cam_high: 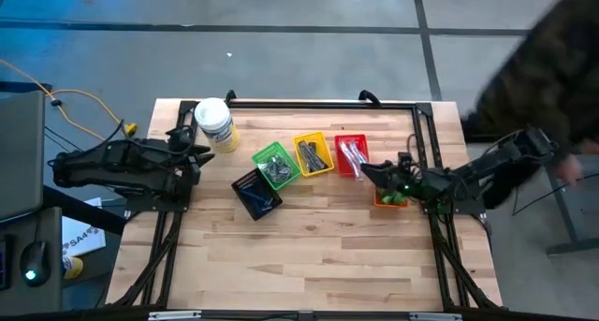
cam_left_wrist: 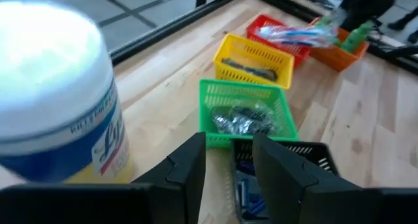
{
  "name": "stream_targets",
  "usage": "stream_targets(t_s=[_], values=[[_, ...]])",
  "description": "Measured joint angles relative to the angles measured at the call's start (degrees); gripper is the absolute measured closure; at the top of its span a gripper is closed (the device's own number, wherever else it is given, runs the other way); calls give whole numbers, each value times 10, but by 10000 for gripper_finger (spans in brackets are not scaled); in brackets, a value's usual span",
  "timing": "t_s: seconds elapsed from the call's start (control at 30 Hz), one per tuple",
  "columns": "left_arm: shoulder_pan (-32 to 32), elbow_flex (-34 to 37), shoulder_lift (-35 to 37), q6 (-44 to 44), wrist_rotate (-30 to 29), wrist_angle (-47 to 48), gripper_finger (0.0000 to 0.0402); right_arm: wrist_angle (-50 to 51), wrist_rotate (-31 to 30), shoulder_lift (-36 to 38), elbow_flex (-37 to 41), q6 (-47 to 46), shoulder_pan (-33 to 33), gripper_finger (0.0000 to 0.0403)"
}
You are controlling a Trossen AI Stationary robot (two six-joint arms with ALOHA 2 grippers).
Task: Pick & Place Travel size toiletries
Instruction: Return to Home Position
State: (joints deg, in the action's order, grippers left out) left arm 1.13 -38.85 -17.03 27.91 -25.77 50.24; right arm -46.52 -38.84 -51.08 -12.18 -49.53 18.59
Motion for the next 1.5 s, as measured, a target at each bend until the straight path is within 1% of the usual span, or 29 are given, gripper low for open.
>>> stream_targets(t_s=[0.07, 0.13, 0.23, 0.3, 0.4, 0.63, 0.73, 0.83, 0.97, 1.1, 1.2, 1.3, 1.37, 1.5], values=[[0, 24, 9, 14, -10, -7, 280, -78, -5, 0, 46, 0, -4, 237], [0, 50, 14, 25, -16, -34, 280, -138, 1, 0, 81, 0, -15, 237], [0, 86, 16, 43, -15, -96, 280, -189, 19, -1, 117, 3, -36, 237], [0, 105, 15, 58, -14, -134, 280, -171, 49, 1, 117, 2, -56, 237], [0, 134, 14, 60, -16, -179, 280, -165, 125, 3, 117, 2, -99, 239], [0, 168, 17, 86, -68, -174, 280, -107, 289, 10, 117, -12, -212, 271], [0, 169, 17, 87, -85, -172, 280, -93, 335, 11, 118, -14, -247, 287], [0, 169, 17, 97, -89, -172, 280, -85, 362, 11, 118, 7, -267, 300], [0, 169, 17, 99, -98, -172, 280, -75, 378, 11, 118, 35, -286, 311], [0, 169, 17, 101, -111, -172, 280, -78, 378, 11, 118, 47, -295, 315], [0, 169, 17, 101, -111, -177, 280, -79, 378, 11, 118, 44, -299, 314], [0, 169, 14, 93, -113, -177, 280, -79, 377, 11, 119, 14, -299, 312], [0, 169, 12, 74, -126, -177, 280, -77, 377, 11, 119, 9, -299, 312], [0, 169, 13, 43, -169, -201, 280, -68, 376, 11, 119, 37, -299, 313]])
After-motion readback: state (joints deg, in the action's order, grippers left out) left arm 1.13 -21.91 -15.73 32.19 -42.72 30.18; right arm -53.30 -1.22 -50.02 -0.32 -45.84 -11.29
